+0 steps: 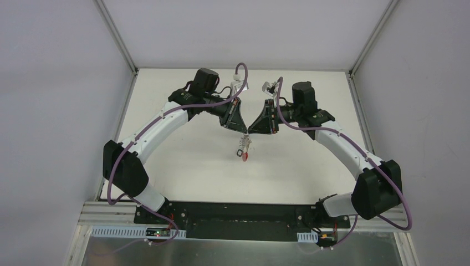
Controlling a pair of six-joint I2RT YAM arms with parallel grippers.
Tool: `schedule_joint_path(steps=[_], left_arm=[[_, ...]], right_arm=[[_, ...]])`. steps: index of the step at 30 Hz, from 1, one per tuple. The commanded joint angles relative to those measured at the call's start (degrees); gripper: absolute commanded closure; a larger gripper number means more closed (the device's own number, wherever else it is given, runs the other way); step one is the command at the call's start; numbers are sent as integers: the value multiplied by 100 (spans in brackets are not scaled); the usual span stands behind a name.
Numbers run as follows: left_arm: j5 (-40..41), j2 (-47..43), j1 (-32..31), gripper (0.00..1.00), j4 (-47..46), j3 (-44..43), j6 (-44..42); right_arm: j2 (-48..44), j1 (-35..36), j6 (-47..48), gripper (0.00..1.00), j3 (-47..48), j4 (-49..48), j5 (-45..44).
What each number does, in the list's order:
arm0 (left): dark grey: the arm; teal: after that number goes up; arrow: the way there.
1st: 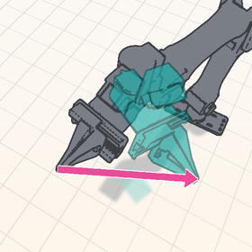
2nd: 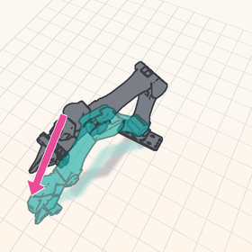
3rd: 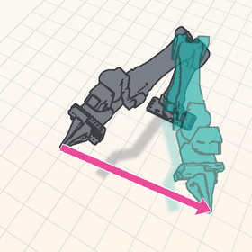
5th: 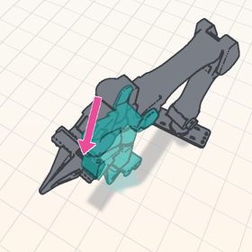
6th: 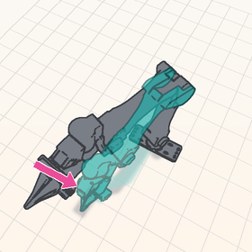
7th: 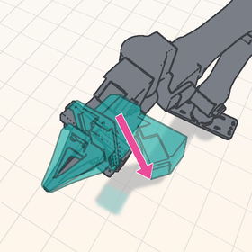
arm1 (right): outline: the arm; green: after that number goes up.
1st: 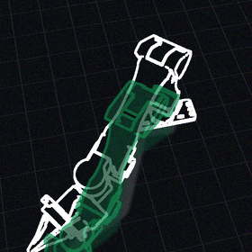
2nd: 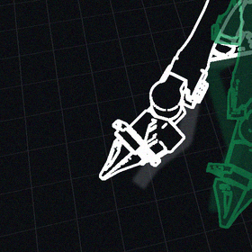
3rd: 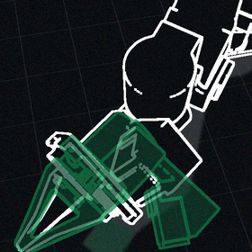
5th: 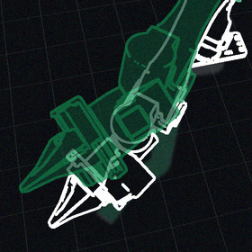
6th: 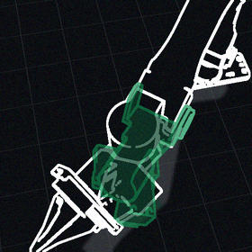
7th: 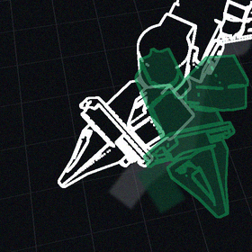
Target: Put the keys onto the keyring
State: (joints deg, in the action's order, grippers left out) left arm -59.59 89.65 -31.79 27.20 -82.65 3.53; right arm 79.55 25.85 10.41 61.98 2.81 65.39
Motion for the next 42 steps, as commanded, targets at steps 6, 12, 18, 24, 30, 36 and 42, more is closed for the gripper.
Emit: schedule_joint_path(steps=[6,12,18,24,30,36,42], left_arm=[[-263,-312,6,100,-650,-19,145],[-250,-251,6,100,-716,-14,207],[-241,-303,72,97,-756,-5,170],[-263,-571,410,72,-1958,465,999],[-339,-742,516,65,-2537,899,1255],[-360,-848,516,67,-3363,1360,1541],[-396,-808,507,69,-3825,1501,1872]], right_arm=[[-19,67,-160,90,-106,-256,409],[-6,68,-412,99,-141,-598,478],[-75,10,-684,100,-222,-892,381],[-115,-120,-1681,100,-441,-1941,407],[-37,-234,-2464,100,-601,-2811,465],[46,-324,-3121,100,-744,-3562,437],[187,-364,-3765,100,-883,-4347,359]])
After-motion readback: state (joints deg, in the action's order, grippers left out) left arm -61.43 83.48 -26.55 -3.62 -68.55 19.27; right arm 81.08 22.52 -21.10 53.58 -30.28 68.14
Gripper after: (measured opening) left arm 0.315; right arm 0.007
